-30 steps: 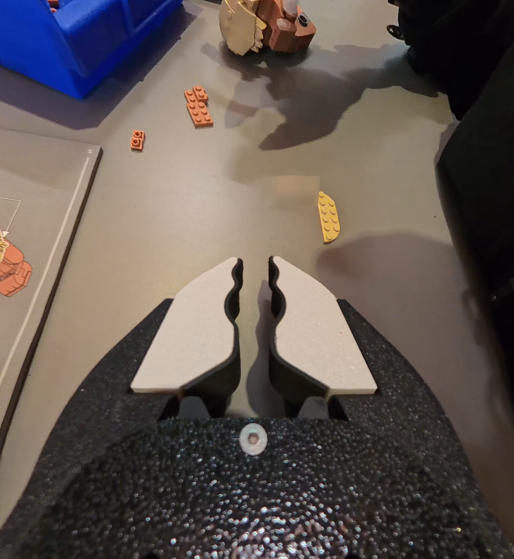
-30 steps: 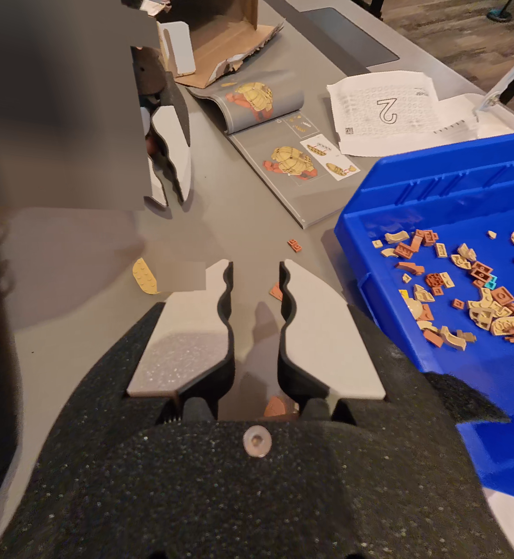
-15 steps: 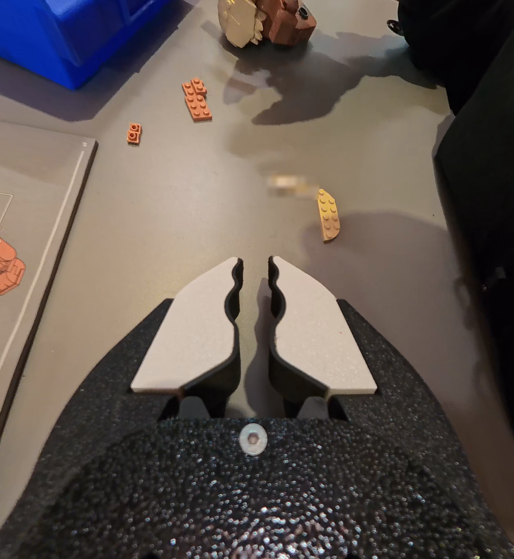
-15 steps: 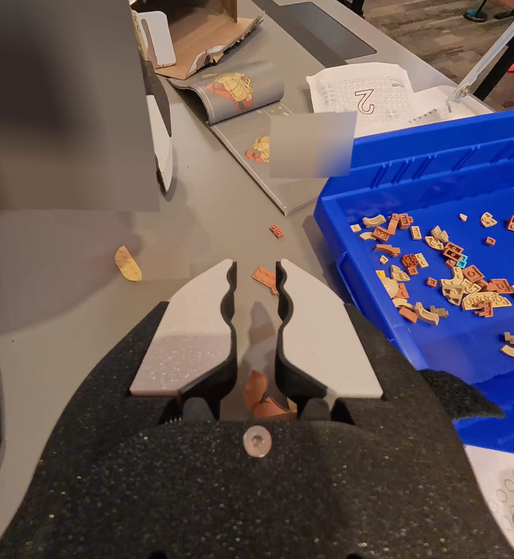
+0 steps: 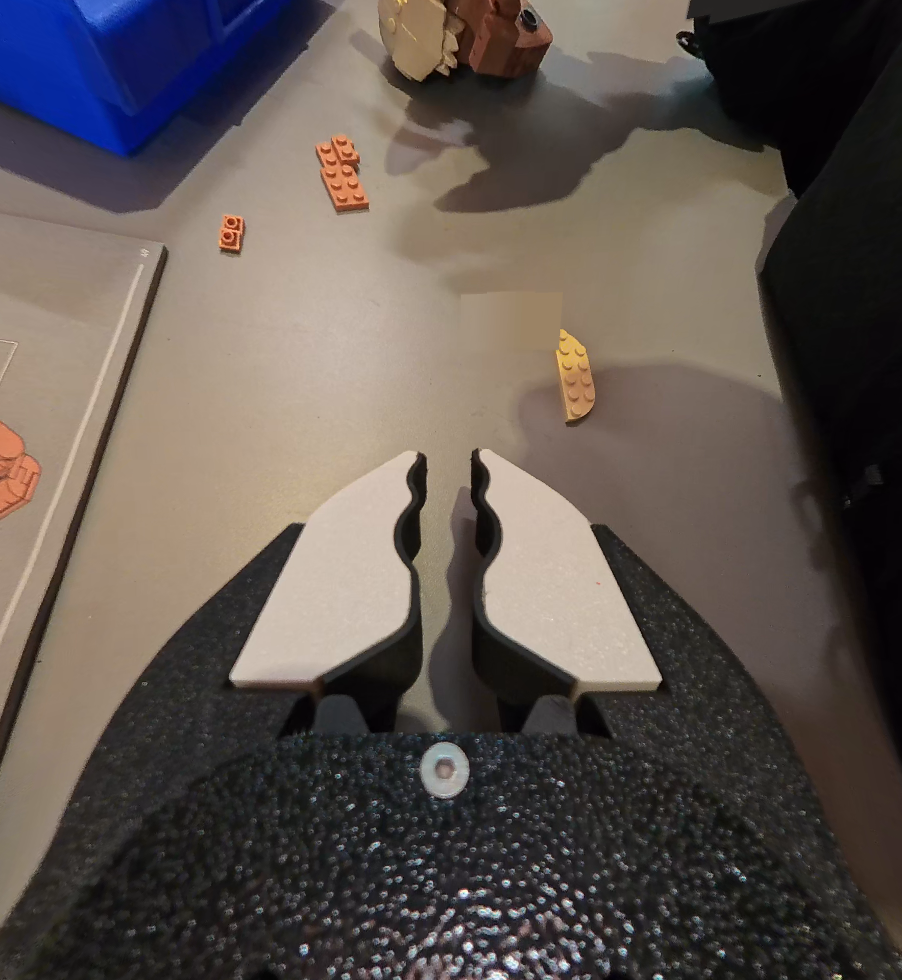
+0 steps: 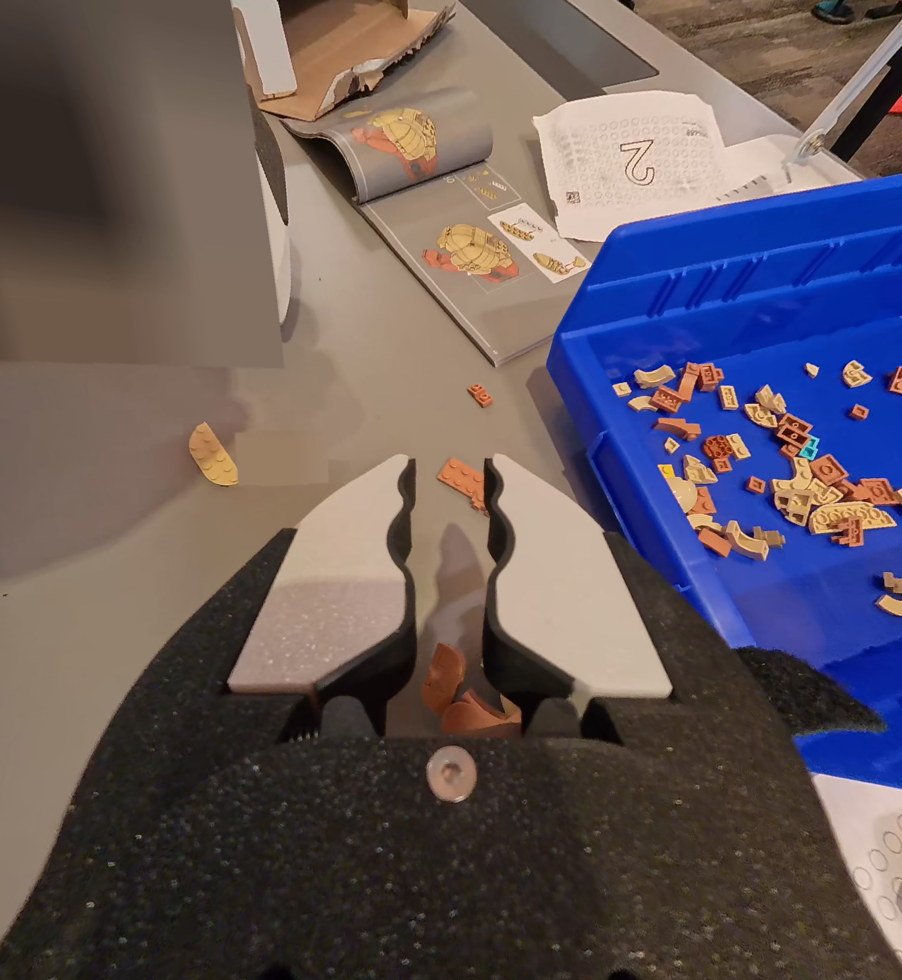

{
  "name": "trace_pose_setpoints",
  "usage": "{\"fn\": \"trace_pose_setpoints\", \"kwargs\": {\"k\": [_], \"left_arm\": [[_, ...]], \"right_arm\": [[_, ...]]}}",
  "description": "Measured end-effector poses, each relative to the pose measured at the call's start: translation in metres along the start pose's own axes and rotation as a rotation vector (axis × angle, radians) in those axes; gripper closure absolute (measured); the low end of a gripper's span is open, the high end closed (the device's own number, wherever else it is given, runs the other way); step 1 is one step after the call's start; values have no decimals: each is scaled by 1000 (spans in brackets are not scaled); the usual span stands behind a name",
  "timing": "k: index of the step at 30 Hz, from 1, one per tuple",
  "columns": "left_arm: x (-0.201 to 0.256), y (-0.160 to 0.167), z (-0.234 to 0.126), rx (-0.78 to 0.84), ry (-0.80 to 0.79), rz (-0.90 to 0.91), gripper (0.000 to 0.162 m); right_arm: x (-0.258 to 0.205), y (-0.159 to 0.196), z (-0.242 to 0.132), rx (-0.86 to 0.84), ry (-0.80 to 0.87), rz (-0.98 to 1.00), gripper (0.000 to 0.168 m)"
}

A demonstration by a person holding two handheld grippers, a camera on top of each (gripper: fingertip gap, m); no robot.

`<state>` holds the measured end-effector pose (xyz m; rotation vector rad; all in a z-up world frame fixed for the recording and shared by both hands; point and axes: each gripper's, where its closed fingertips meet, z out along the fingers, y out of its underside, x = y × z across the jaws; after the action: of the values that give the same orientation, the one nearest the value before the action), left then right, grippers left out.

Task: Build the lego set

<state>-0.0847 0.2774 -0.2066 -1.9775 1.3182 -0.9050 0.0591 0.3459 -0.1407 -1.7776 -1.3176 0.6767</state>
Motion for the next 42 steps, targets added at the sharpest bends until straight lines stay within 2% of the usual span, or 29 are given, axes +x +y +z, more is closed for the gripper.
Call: {"fn": "trace_pose_setpoints", "kwargs": {"k": [9,12,16,19,22,25,31,42], "left_arm": [[0,0,0,-2,0,1,146],[0,1,1,-6,0,-4,146],[-3,1,1,-9,0,-22,147],[-3,0,1,-6,-6,-22,147],[-4,1,1,-9,-10,-24,147],[-4,0,1,-5,-9,-26,147],[-3,1,1,-9,-6,-17,147],[-2,1,1,-11,-4,-13,147]], "right_arm": [[3,2,1,-11,19,-7,144],[14,3,1,-34,90,-50,144],[57,2,-9,-169,284,-195,144],[77,11,-5,-326,266,-190,139],[98,18,6,-406,328,-207,139],[96,36,14,-474,296,-191,138],[100,51,21,-544,331,-239,140],[94,51,21,-545,307,-255,141]]}}
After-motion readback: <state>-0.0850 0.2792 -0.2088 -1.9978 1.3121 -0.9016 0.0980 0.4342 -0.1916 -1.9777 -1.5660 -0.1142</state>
